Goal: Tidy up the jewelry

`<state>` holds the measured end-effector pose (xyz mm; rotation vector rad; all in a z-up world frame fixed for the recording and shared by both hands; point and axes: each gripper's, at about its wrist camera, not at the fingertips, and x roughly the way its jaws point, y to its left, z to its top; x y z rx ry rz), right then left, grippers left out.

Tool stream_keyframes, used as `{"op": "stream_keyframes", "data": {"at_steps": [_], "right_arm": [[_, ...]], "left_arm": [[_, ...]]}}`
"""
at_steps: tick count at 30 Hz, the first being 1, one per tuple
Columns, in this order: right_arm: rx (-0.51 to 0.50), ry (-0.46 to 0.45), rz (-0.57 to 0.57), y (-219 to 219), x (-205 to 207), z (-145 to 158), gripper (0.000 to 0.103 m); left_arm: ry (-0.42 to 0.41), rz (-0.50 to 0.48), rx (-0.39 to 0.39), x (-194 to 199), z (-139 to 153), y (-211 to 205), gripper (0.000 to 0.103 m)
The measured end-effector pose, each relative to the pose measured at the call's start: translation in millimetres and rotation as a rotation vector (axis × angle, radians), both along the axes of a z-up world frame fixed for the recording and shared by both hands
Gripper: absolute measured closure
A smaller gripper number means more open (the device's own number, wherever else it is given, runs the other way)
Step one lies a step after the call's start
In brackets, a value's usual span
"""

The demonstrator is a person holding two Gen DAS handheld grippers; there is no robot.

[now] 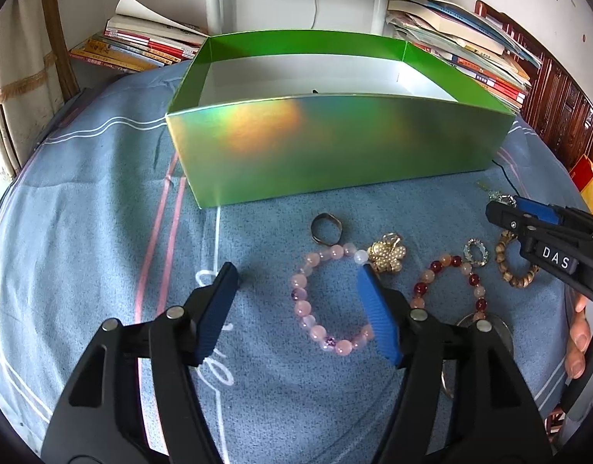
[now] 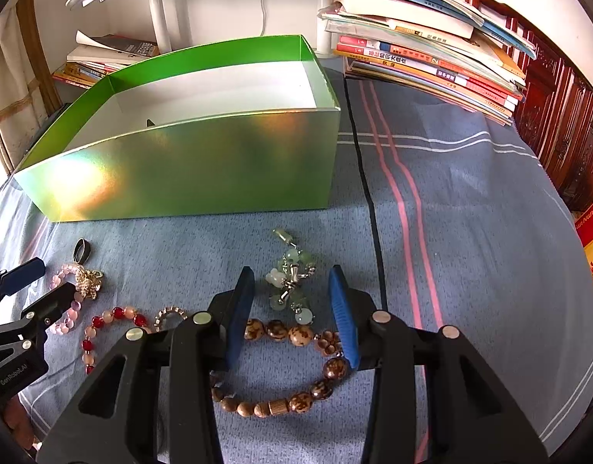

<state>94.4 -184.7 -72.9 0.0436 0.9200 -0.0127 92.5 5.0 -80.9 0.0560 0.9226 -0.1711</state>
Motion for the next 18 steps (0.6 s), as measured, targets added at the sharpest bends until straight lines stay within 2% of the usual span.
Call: {"op": "stream_keyframes", "data": {"at_steps": [7,18], "right_arm": [[-0.005,-0.005,0.0,-0.3,2.2,0.4,0.062],[-0.006,-0.006,-0.002,0.3,2.5,-0.1,0.062]], "left_arm": [[0.003,-0.027,-0.055,0.5,0.9,5.9,0.03],[0.004,-0.035,-0.057,1.1,0.1,5.1,0.029]]}}
